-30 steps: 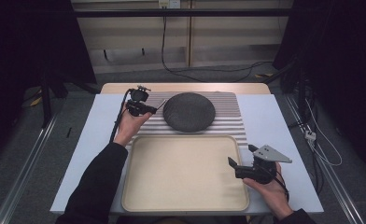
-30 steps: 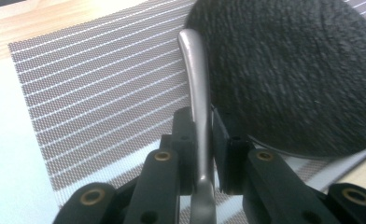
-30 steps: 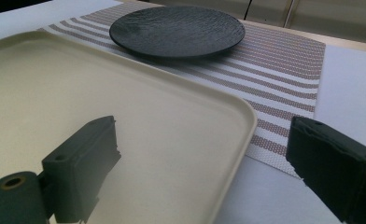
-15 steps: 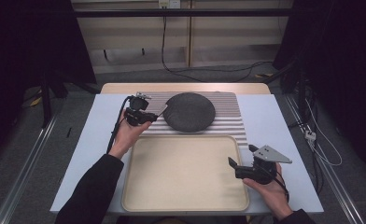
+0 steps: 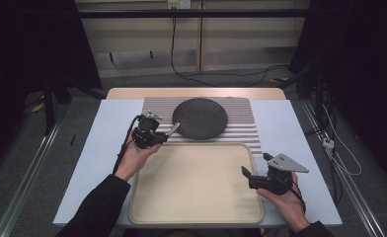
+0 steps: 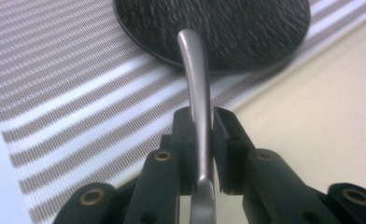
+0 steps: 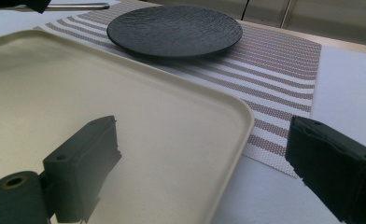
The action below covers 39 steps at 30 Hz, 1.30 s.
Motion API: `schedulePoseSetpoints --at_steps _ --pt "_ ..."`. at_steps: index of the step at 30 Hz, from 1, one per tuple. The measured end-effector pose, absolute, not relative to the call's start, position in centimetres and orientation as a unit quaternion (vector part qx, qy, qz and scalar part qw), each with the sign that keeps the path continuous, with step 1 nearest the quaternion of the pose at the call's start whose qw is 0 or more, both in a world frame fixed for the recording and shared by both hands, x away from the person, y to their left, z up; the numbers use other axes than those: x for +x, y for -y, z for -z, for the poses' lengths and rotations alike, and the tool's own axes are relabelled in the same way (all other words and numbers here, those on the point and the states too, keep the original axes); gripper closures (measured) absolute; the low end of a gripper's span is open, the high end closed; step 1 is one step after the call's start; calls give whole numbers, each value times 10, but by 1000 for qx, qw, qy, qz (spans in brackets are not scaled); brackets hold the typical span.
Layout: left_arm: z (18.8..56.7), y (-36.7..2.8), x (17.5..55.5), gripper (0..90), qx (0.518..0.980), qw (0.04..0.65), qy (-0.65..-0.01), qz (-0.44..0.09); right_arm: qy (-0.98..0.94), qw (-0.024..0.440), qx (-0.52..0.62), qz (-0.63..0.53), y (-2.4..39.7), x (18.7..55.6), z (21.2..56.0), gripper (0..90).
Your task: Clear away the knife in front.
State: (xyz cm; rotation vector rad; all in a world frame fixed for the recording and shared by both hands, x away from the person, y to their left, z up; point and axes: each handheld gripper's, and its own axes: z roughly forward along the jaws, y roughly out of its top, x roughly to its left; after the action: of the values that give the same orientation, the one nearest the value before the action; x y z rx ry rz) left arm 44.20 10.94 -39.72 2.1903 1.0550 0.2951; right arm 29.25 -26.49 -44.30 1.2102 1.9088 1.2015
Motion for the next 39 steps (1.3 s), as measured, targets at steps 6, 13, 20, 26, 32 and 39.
schedulePoseSetpoints --at_steps 6,13,20,26,32,39 --pt "400 -107 424 800 850 328 -398 -107 -714 287 452 -450 265 292 443 94" --pt "402 -107 404 800 851 326 -397 -105 -715 288 452 -449 265 292 443 94" --pt "413 -107 385 800 858 313 -396 -97 -715 289 452 -448 264 292 443 94" --pt "424 -105 382 800 866 301 -390 -90 -716 290 451 -448 264 292 443 93" --pt "434 -99 378 799 873 287 -387 -78 -716 289 451 -448 264 292 443 94" --pt "437 -95 372 799 871 283 -394 -77 -715 289 452 -448 265 292 443 94"
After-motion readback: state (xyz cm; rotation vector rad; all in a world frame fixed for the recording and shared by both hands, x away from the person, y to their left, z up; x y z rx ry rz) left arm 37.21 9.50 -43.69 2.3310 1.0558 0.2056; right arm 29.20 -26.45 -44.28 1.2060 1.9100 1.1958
